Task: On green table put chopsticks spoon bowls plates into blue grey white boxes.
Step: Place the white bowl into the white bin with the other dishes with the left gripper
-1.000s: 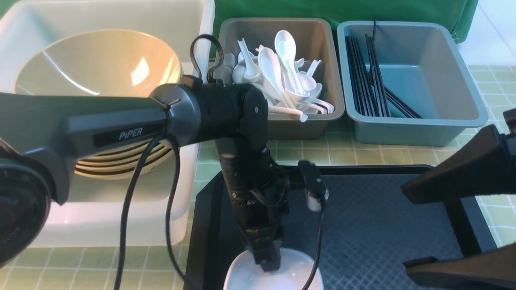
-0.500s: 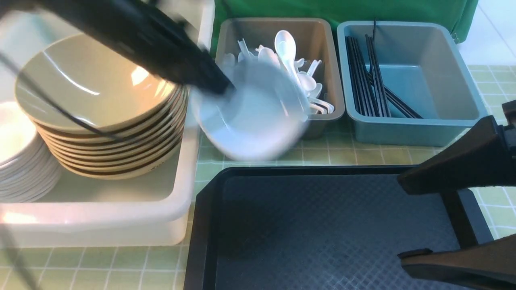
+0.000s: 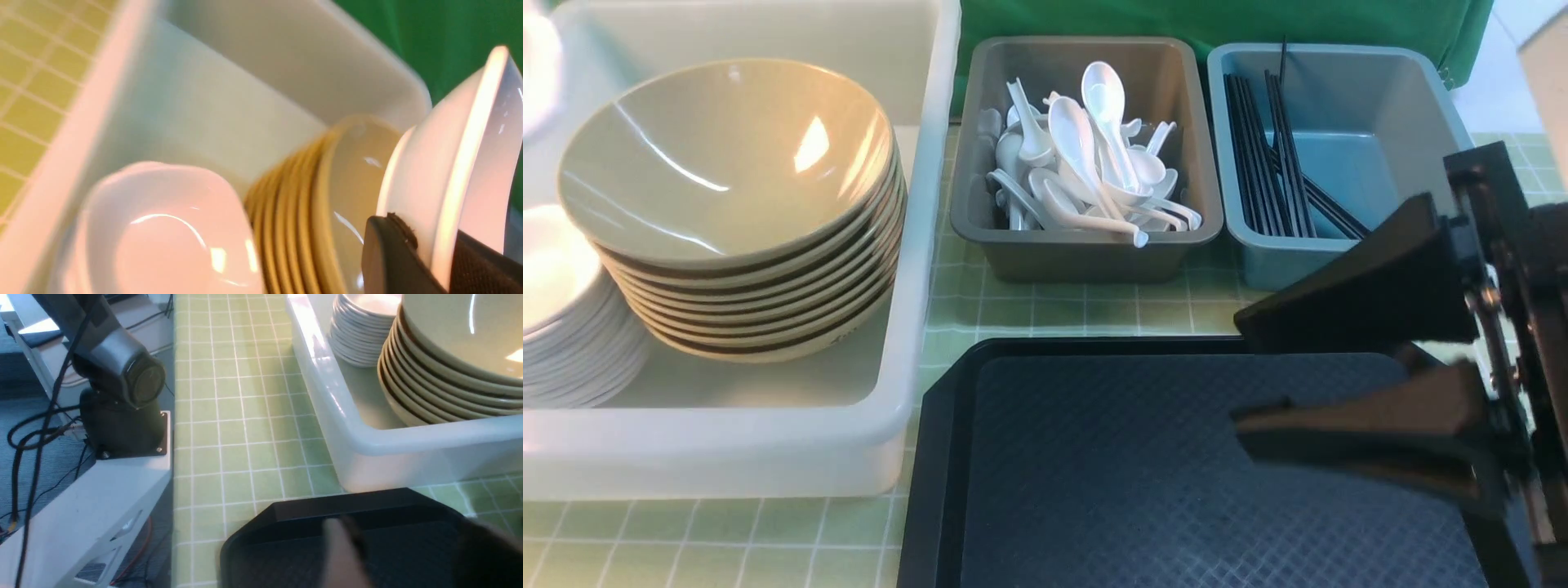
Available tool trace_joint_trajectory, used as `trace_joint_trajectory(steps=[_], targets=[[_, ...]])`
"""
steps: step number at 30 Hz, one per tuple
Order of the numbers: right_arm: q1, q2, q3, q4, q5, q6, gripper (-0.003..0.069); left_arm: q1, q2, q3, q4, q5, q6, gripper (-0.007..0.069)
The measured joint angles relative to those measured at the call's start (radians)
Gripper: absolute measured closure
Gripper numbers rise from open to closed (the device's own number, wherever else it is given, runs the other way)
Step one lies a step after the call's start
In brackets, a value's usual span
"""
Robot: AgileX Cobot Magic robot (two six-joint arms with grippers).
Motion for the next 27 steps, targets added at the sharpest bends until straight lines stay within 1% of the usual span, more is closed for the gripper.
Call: trace_joint_trajectory(steps=[2,3,4,5,9,14,17,21,23,25,27], targets=[[0.0,0.0,0.0,0.002,-0.031,0.016,0.0511,0.021,0.0,0.06,-0.035,-0.055,0.004,0.0609],[0.0,0.0,0.0,0.003,-0.035,0.019,0.0524,0.022,0.0,0.065,-0.035,-0.061,0.004,0.0609],[0.0,0.001,0.0,0.003,-0.059,0.025,0.0589,0.023,0.0,0.1,-0.047,-0.105,0.005,0.0609],[0.0,0.001,0.0,0.003,-0.072,0.027,0.0614,0.024,0.0,0.125,-0.051,-0.144,0.005,0.0609],[0.0,0.001,0.0,0.002,-0.089,0.028,0.0634,0.025,0.0,0.183,-0.058,-0.259,0.005,0.0609],[0.0,0.001,0.0,-0.002,-0.105,0.025,0.0635,0.023,0.022,0.207,-0.044,-0.283,0.004,0.0609],[0.0,0.001,0.0,-0.004,-0.111,0.024,0.0635,-0.004,0.065,0.22,-0.043,-0.3,0.004,0.0609],[0.0,0.001,0.0,-0.012,-0.112,0.024,0.0635,-0.065,0.125,0.221,-0.044,-0.336,0.003,0.0604],[0.0,0.001,0.0,-0.016,-0.112,0.024,0.0635,-0.088,0.148,0.221,-0.044,-0.344,-0.002,0.0585],[0.0,0.001,0.0,-0.017,-0.109,0.024,0.0635,-0.099,0.158,0.221,-0.045,-0.352,-0.007,0.0547],[0.0,0.001,0.0,-0.018,-0.103,0.024,0.0635,-0.1,0.161,0.221,-0.043,-0.355,-0.012,0.049]])
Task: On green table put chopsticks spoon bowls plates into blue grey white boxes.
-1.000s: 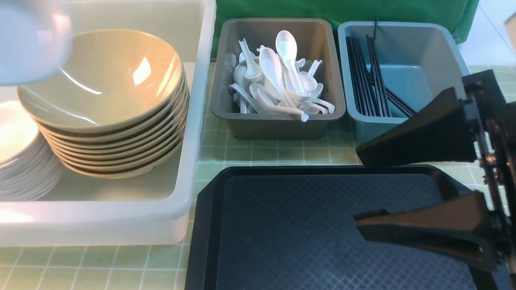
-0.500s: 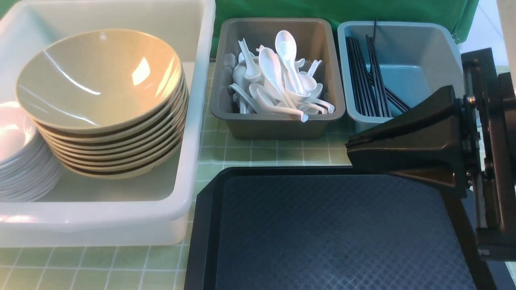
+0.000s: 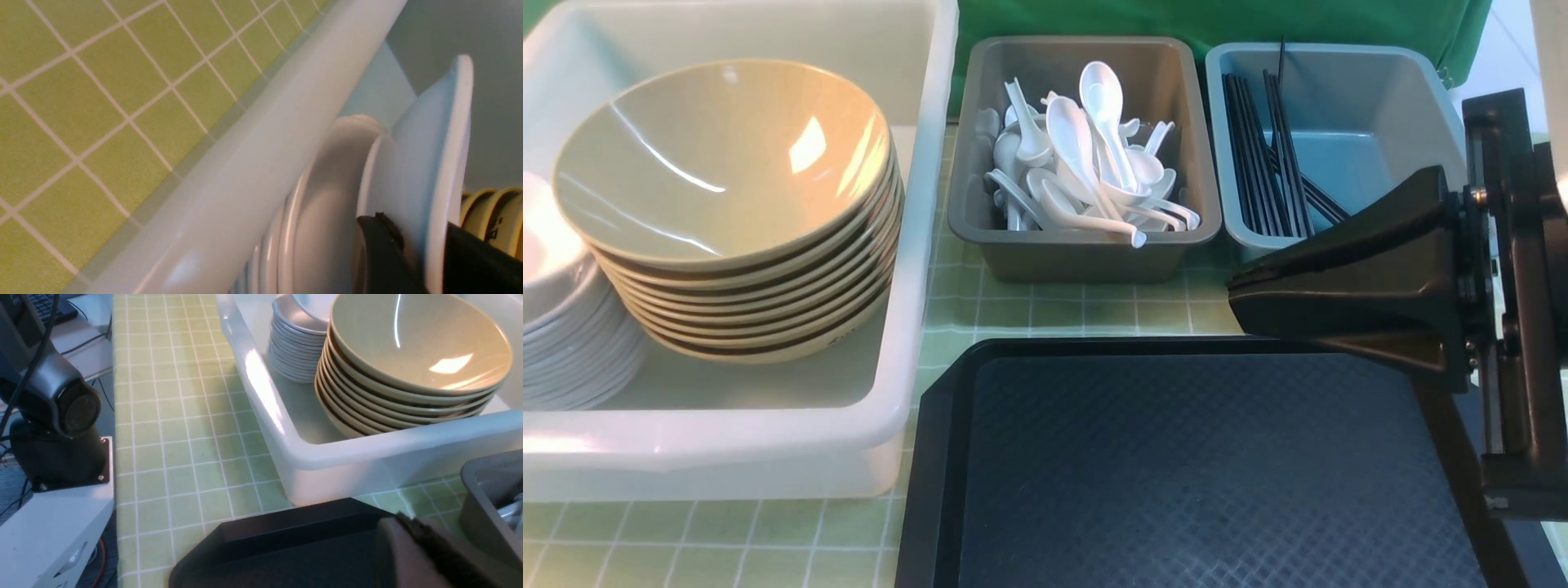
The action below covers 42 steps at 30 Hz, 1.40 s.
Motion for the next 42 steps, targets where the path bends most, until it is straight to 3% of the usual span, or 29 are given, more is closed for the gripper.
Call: trace_joint_trajectory(steps=[6,8,10,14,17,21,25,28,31,32,35,39,42], targets=[[0.0,0.0,0.0,-0.002,0.0,0.0,0.0635,0.0,0.0,0.0,0.032,0.035,-0.024,0.0329],[0.0,0.0,0.0,-0.002,0.0,0.0,0.0633,0.0,-0.005,0.0,0.063,0.053,-0.037,0.0228],[0.0,0.0,0.0,-0.002,0.0,0.0,0.0634,0.0,-0.007,0.0,0.079,0.055,-0.039,0.0193],[0.0,0.0,0.0,-0.013,-0.001,0.0,0.0634,-0.004,-0.034,-0.04,0.244,0.062,-0.12,0.0043],[0.0,0.0,0.0,-0.033,-0.01,0.006,0.0632,-0.012,-0.061,-0.072,0.366,0.061,-0.191,-0.001],[0.001,0.002,0.0,-0.118,-0.053,0.09,0.0629,-0.057,-0.142,-0.121,0.433,0.063,-0.199,-0.0013],[0.001,0.012,0.0,-0.303,-0.117,0.264,0.0622,-0.167,-0.258,-0.184,0.451,0.086,-0.165,-0.0006],[-0.028,0.018,0.0,-0.45,-0.132,0.444,0.0622,-0.351,-0.327,-0.206,0.454,0.148,-0.102,0.0004],[-0.114,0.018,0.0,-0.58,-0.122,0.619,0.062,-0.59,-0.375,-0.203,0.492,0.209,-0.061,0.0081],[-0.137,0.018,0.0,-0.592,-0.115,0.65,0.0619,-0.604,-0.378,-0.201,0.496,0.211,-0.06,0.0093],[-0.267,0.008,0.007,-0.643,-0.064,0.767,0.0615,-0.801,-0.439,-0.179,0.599,0.238,-0.108,0.0227],[-0.362,-0.102,0.121,-0.653,-0.101,0.812,0.0613,-0.917,-0.555,-0.106,0.675,0.233,-0.19,0.0424],[-0.37,-0.223,0.241,-0.653,-0.196,0.81,0.0612,-0.955,-0.665,-0.032,0.677,0.216,-0.217,0.055]])
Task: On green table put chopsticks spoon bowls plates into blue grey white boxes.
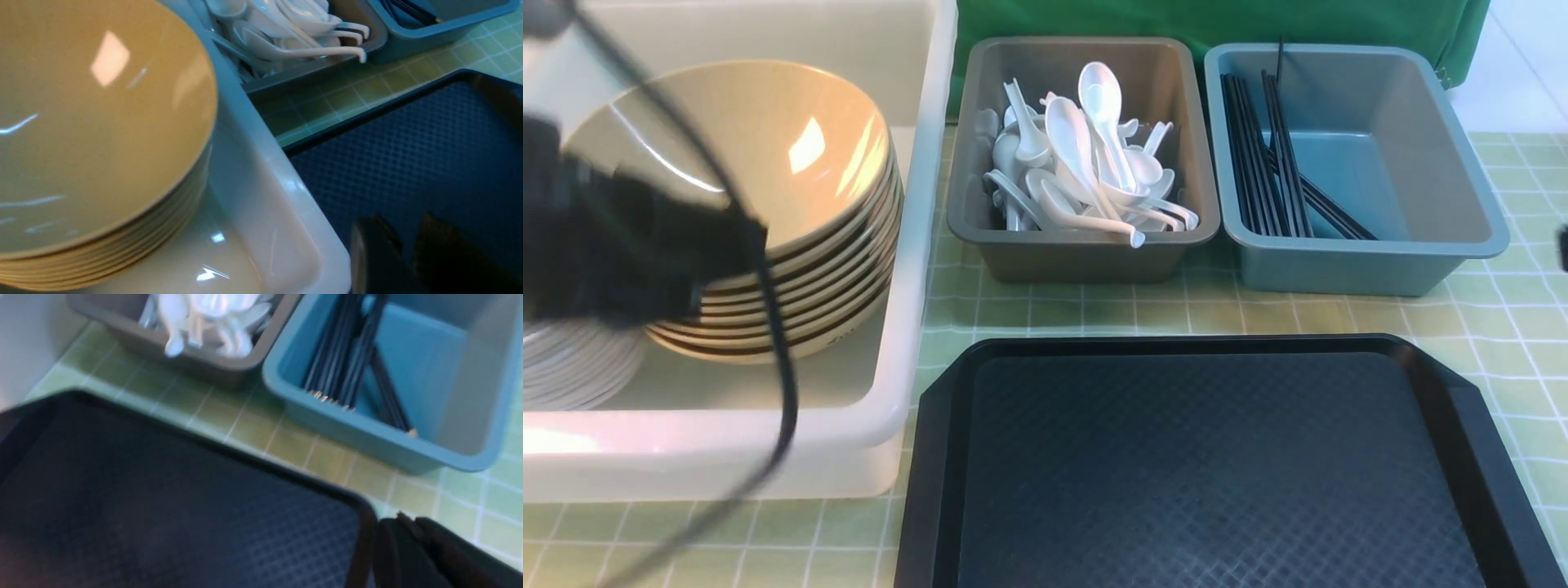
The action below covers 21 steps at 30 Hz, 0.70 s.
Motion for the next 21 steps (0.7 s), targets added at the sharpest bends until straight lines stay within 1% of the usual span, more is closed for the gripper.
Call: trace_joint_trajectory(steps=[2,5,7,9,13,16,21], targets=[[0.0,-0.125,0.122,0.002,-0.112,-0.005,0.0612,-0.013,-0.091,0.083,-0.005,-0.027,-0.014,0.0609],[0.0,-0.234,0.231,0.004,-0.201,-0.005,0.0612,-0.014,-0.195,0.18,-0.022,-0.069,-0.023,0.0627],[0.0,-0.347,0.364,0.004,-0.308,-0.002,0.0612,-0.014,-0.322,0.304,-0.082,-0.13,-0.03,0.0625],[0.0,-0.4,0.451,0.005,-0.367,0.001,0.0608,-0.014,-0.391,0.386,-0.132,-0.163,-0.032,0.0626],[0.0,-0.451,0.553,0.007,-0.43,0.004,0.0594,-0.014,-0.529,0.51,-0.214,-0.224,-0.029,0.0626],[0.0,-0.455,0.586,0.007,-0.435,0.033,0.0585,-0.014,-0.598,0.553,-0.231,-0.263,-0.026,0.0626],[0.0,-0.455,0.593,0.007,-0.44,0.05,0.058,-0.014,-0.657,0.561,-0.243,-0.258,-0.017,0.0626]])
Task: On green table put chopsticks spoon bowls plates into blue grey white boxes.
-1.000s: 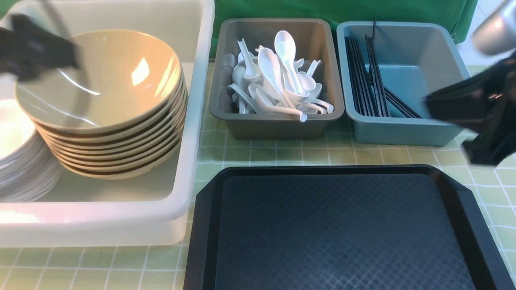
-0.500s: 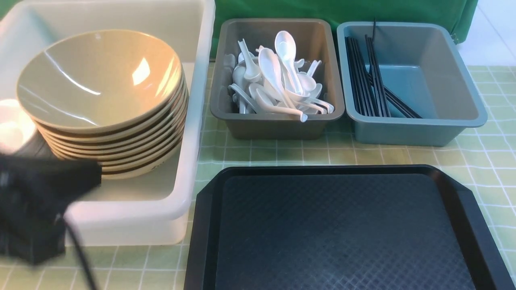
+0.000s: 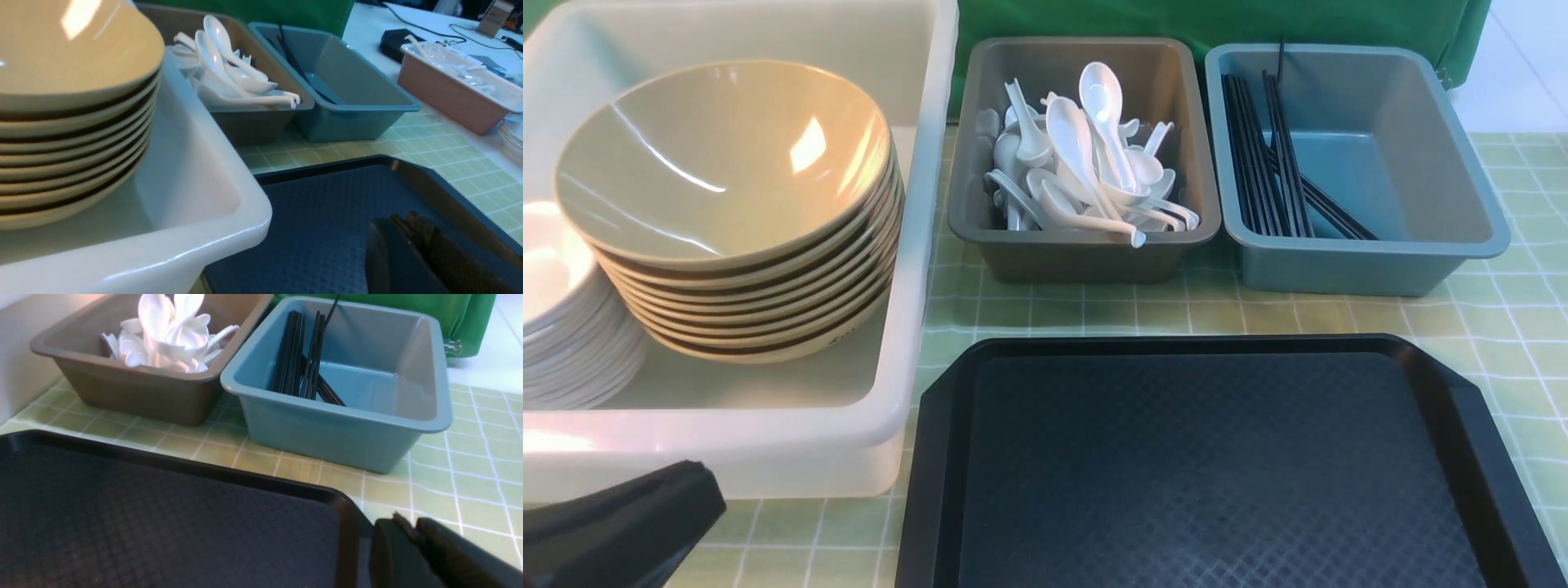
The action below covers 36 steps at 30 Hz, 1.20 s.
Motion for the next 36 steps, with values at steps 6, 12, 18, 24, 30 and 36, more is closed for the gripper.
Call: trace_joint_trajectory(steps=[6,12,18,24,30,36], targets=[[0.0,0.0,0.002,0.0,0.005,0.001,0.0575,0.0,-0.003,0.0,0.0,0.035,-0.006,0.0626],[0.0,0.0,0.002,0.0,0.006,0.001,0.057,0.0,-0.003,0.0,0.0,0.043,-0.01,0.0626],[0.0,0.0,0.002,0.0,0.006,0.001,0.0563,0.017,-0.088,0.052,0.076,-0.058,0.03,0.0626],[0.0,0.0,0.002,0.0,0.006,0.001,0.0557,0.106,-0.189,0.263,0.361,-0.361,-0.22,0.0626],[0.0,0.0,0.002,0.001,0.007,0.001,0.055,0.163,-0.189,0.413,0.687,-0.391,-0.466,0.0626],[0.0,0.0,0.002,0.001,0.007,0.001,0.0549,0.163,-0.189,0.427,0.735,-0.34,-0.513,0.0626]])
